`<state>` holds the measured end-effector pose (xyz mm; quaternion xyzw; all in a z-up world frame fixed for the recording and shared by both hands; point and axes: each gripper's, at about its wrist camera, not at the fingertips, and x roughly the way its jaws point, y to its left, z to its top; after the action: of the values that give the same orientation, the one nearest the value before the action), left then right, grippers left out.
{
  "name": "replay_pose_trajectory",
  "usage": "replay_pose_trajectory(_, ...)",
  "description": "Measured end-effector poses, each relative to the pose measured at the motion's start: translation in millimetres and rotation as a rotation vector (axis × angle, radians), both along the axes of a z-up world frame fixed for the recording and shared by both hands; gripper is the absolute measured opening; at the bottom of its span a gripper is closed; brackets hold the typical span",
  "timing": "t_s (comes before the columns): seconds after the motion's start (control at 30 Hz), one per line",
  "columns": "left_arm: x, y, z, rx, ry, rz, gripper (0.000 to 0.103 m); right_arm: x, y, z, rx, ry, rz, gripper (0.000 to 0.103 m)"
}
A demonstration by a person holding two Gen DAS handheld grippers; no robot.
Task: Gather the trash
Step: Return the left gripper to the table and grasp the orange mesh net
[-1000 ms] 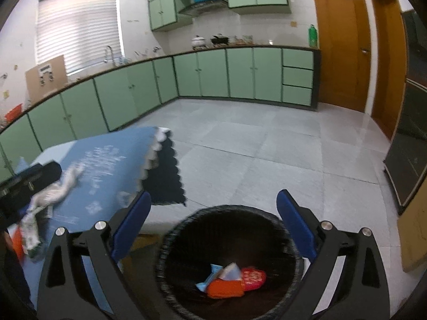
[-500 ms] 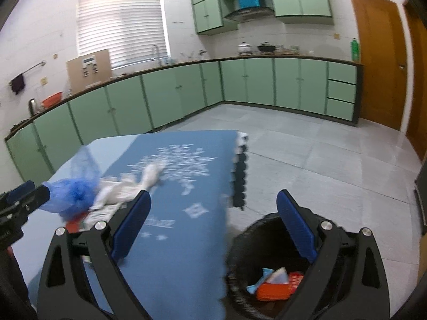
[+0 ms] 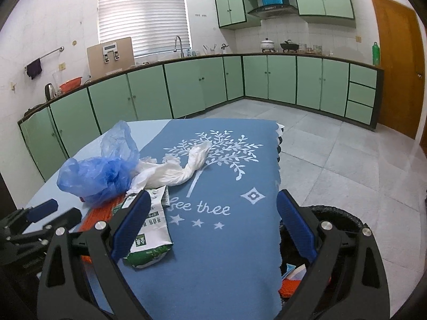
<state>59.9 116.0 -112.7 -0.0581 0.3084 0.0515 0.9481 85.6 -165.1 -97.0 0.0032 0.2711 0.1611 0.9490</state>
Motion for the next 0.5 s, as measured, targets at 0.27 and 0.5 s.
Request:
replay_pose_trajectory(0.27, 11.1, -14.1, -22.0, 0.005, 0.06, 0.004, 0.074, 1.6, -6.1, -2.5, -0.003, 0.001, -0.014, 0.093)
replay_pose_trajectory(0.5, 15.8, -20.3, -32.2, -0.013, 0.105, -0.008, 0.052, 3.0, -8.3, -3.4, -0.003, 0.007, -0.013, 0.093)
